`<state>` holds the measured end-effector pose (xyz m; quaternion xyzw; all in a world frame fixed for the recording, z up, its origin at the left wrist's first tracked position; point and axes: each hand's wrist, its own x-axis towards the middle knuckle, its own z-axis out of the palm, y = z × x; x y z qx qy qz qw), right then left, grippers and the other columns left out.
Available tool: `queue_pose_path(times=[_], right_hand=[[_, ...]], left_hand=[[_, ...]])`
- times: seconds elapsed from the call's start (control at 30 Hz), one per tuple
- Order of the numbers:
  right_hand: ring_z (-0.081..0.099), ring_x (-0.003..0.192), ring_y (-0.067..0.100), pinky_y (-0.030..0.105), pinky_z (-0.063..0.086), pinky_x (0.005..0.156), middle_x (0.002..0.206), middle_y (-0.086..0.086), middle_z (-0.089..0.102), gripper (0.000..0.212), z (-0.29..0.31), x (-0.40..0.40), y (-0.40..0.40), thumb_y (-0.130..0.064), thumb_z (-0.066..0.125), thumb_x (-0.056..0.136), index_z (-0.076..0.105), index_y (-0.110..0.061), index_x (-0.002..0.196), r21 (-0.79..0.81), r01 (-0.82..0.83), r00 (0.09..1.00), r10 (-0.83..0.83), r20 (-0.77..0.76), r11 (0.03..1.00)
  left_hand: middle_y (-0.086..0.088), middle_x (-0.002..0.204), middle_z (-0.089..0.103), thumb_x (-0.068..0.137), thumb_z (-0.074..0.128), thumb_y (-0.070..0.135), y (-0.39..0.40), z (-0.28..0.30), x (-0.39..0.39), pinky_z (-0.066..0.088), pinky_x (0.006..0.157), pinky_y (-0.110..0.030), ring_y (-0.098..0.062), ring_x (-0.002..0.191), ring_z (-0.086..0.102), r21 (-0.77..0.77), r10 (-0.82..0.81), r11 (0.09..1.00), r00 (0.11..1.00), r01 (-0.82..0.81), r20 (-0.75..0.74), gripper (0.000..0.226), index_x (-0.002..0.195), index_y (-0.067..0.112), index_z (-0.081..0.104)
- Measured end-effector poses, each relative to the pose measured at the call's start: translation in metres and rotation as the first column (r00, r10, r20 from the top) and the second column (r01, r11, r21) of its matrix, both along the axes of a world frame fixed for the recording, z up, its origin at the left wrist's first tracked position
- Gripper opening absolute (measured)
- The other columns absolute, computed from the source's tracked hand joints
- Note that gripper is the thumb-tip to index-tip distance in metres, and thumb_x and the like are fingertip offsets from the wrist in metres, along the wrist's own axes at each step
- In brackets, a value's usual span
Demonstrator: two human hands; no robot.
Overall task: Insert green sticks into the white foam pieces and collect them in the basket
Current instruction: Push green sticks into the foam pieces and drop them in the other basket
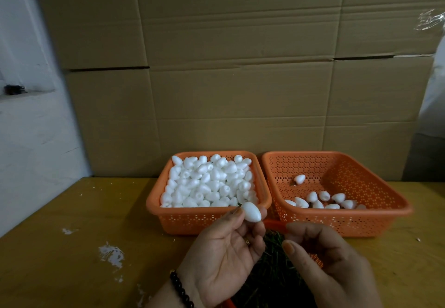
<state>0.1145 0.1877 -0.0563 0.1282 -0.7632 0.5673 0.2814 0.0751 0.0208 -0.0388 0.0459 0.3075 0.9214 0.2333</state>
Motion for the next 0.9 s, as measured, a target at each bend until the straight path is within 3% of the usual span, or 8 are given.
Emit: queue_pose_path(times=[0.13,0.27,0.43,0.57,0.67,0.8,0.9], right_hand=[[0.068,0.074,0.002,0.012,0.052,0.066,0.081,-0.010,0.072,0.033,0.000,-0.001,0.000,-0.045,0.071,0.056,0.068,-0.044,0.089,0.012,0.015,1.000,-0.015,0.001,1.000],[0.067,0.073,0.000,0.011,0.051,0.067,0.080,-0.014,0.071,0.038,0.000,-0.001,0.001,-0.036,0.075,0.055,0.066,-0.046,0.091,0.044,0.020,1.000,-0.020,-0.006,0.999],[0.066,0.074,0.000,0.007,0.048,0.070,0.091,-0.018,0.067,0.062,-0.003,-0.004,0.006,-0.008,0.087,0.057,0.062,-0.046,0.099,0.228,0.058,0.997,-0.045,-0.060,0.972],[0.064,0.078,0.002,0.016,0.052,0.067,0.093,-0.014,0.061,0.060,-0.003,-0.007,0.007,-0.006,0.090,0.054,0.064,-0.037,0.100,0.349,0.065,0.993,-0.026,-0.116,0.935],[0.064,0.085,0.003,0.022,0.054,0.067,0.096,-0.013,0.062,0.054,-0.003,-0.007,0.006,-0.008,0.089,0.056,0.064,-0.032,0.098,0.367,0.064,0.986,-0.002,-0.166,0.928],[0.066,0.081,0.003,0.020,0.052,0.065,0.089,-0.012,0.064,0.039,-0.002,-0.007,0.005,-0.014,0.084,0.066,0.061,-0.036,0.089,0.318,0.053,0.980,0.013,-0.200,0.947],[0.067,0.083,0.005,0.021,0.053,0.067,0.090,-0.012,0.066,0.037,0.000,-0.007,0.009,-0.019,0.082,0.069,0.060,-0.039,0.092,0.330,0.020,0.983,0.042,-0.180,0.944]], left_hand=[[-0.019,0.097,0.067,0.079,0.064,0.006,0.001,0.000,0.001,0.055,0.057,-0.027,-0.023,0.073,0.063,-0.015,-0.003,1.000,1.000,0.003,0.015,0.025,0.101,-0.003,0.070],[-0.018,0.089,0.067,0.069,0.074,-0.002,0.003,0.002,0.005,0.055,0.058,-0.028,-0.022,0.071,0.064,-0.126,0.030,0.991,0.996,-0.040,-0.079,0.030,0.098,0.002,0.066],[-0.018,0.086,0.064,0.061,0.071,-0.009,0.009,0.000,0.006,0.054,0.057,-0.026,-0.020,0.069,0.065,-0.290,0.104,0.944,0.975,-0.159,-0.197,0.037,0.094,0.003,0.057],[-0.021,0.091,0.062,0.055,0.074,-0.004,0.013,-0.004,0.006,0.052,0.061,-0.029,-0.024,0.077,0.063,-0.392,0.119,0.890,0.947,-0.235,-0.298,0.034,0.085,0.007,0.062],[-0.018,0.086,0.062,0.045,0.084,0.015,0.015,-0.006,0.008,0.050,0.058,-0.029,-0.025,0.077,0.059,-0.459,0.088,0.848,0.925,-0.264,-0.369,0.040,0.080,0.012,0.065],[0.000,0.067,0.066,0.045,0.083,0.029,0.016,-0.007,0.011,0.048,0.051,-0.023,-0.010,0.060,0.061,-0.557,0.017,0.784,0.907,-0.273,-0.421,0.053,0.087,0.007,0.061],[0.000,0.070,0.067,0.048,0.084,0.035,0.014,-0.004,0.011,0.047,0.052,-0.023,-0.010,0.063,0.062,-0.586,-0.010,0.769,0.912,-0.256,-0.410,0.063,0.099,0.006,0.060]])
